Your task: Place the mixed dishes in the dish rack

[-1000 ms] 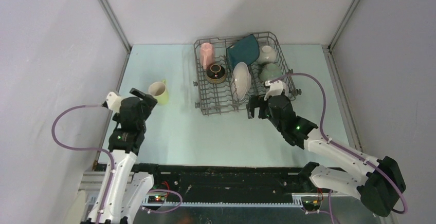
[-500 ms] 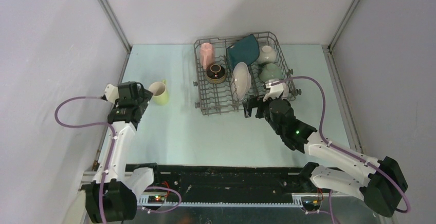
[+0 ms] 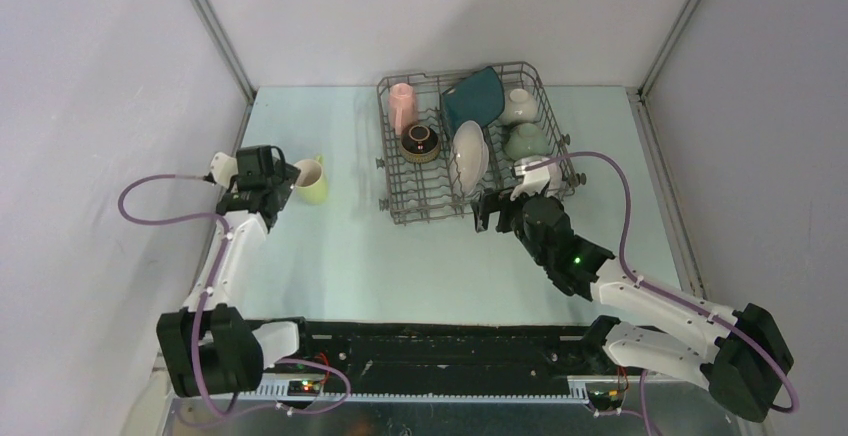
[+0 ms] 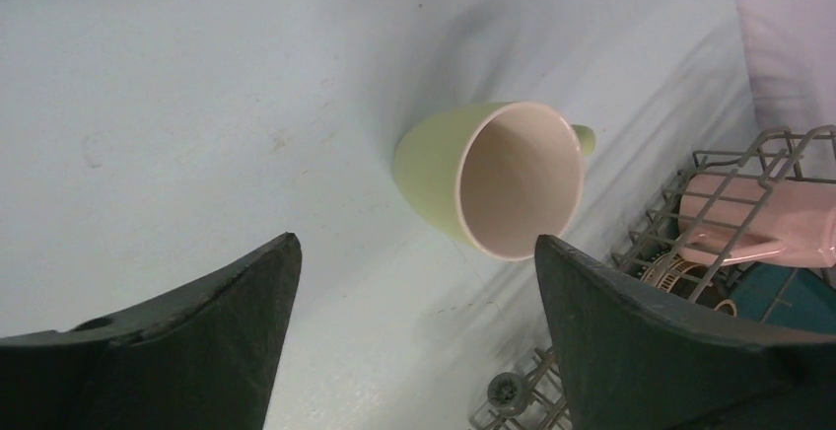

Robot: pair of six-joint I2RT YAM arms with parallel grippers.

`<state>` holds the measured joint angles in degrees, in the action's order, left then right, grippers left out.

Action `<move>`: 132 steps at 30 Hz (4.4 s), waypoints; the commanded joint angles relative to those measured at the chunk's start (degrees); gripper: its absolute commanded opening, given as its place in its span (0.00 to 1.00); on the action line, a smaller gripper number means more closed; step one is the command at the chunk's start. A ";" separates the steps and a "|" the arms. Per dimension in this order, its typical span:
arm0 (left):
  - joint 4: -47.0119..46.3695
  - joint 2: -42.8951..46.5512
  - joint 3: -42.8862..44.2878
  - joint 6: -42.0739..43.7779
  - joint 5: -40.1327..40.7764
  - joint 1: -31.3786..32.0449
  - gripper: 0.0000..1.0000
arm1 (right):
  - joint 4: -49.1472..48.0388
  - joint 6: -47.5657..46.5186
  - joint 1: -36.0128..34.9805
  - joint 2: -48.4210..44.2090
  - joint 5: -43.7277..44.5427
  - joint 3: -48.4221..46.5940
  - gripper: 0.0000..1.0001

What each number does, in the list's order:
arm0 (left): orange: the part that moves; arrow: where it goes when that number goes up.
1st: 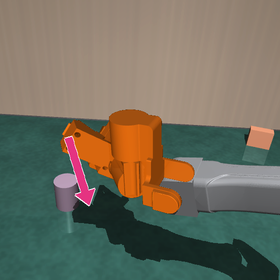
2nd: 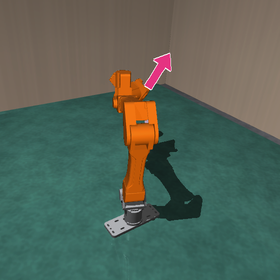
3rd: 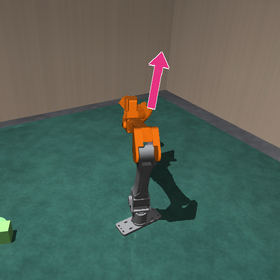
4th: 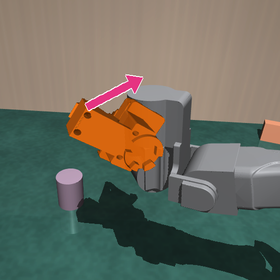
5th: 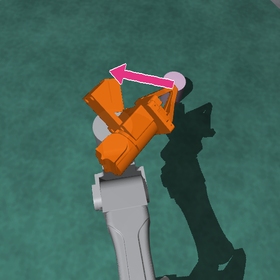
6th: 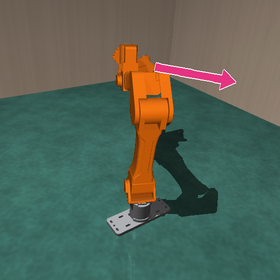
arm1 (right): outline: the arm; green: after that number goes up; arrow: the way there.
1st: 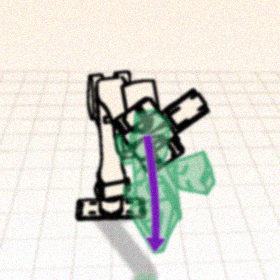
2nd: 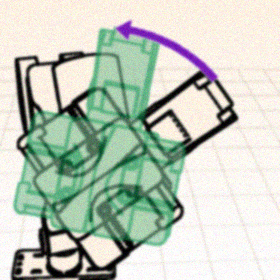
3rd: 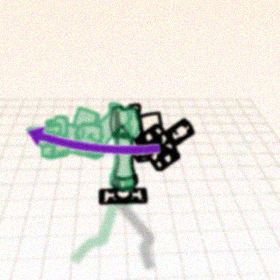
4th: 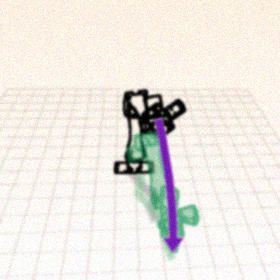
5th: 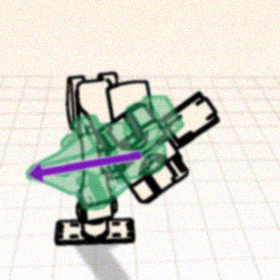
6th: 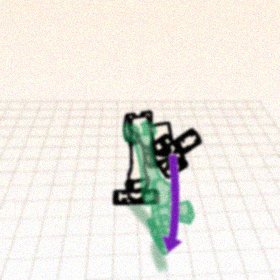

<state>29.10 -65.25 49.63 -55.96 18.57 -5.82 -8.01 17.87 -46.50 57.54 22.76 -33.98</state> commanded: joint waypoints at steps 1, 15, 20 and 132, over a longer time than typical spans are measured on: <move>-2.55 -2.62 4.31 0.97 -0.55 -0.63 0.88 | -3.35 -1.09 -0.51 -1.09 1.50 0.39 0.99; -3.31 -16.21 8.50 -0.69 -6.73 -0.77 0.76 | -3.04 -0.96 -0.64 -0.97 1.60 0.40 1.00; -5.60 -20.12 8.14 -1.03 -9.26 -0.75 0.71 | -2.64 -1.19 -0.68 -1.74 1.90 0.40 0.99; -113.56 12.55 -33.21 58.59 -47.76 37.23 0.00 | -17.55 53.74 3.00 12.76 -68.48 -13.48 0.36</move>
<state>-78.08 -52.75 13.08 -0.82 -32.08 30.15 -20.86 69.28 -42.89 69.25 -46.70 -44.69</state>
